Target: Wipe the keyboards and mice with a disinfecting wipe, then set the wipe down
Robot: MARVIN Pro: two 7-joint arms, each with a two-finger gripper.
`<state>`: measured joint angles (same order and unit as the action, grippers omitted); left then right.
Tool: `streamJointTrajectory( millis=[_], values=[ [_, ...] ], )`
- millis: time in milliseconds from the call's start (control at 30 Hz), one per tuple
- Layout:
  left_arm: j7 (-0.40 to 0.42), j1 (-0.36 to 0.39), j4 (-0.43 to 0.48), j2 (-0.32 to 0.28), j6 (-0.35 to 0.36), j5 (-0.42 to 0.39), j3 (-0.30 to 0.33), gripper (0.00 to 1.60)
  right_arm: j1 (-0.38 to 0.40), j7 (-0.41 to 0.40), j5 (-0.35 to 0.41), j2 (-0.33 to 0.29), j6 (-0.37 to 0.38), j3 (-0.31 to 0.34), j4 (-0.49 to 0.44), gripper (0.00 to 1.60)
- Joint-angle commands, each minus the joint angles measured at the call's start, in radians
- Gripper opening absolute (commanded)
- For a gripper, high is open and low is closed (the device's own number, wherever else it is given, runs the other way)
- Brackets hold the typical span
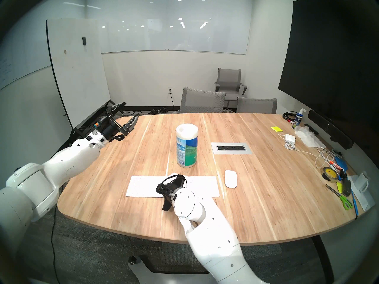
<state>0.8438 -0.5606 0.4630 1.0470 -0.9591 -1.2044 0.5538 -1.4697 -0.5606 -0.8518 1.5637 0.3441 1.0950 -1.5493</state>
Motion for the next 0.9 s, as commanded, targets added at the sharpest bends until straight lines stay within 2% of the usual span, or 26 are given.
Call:
streamJointTrajectory(
  millis=[0,433,633,867],
  values=[
    [-0.003,0.020,0.004,-0.002,-0.001,-0.002,0.012,1.60,0.079,0.042,0.027,0.037,0.013,-0.043,0.038,0.00],
    [-0.002,0.019,0.003,-0.001,-0.001,0.003,0.018,1.60,0.161,0.148,0.102,0.077,0.011,-0.104,0.204,0.00],
    [-0.002,0.018,0.004,-0.001,-0.001,0.005,0.020,1.60,0.188,0.185,0.146,0.084,0.024,-0.160,0.229,0.00],
    [-0.001,0.017,0.003,0.000,-0.001,0.007,0.023,1.60,0.204,0.222,0.184,0.092,0.033,-0.194,0.250,0.00]
  ],
)
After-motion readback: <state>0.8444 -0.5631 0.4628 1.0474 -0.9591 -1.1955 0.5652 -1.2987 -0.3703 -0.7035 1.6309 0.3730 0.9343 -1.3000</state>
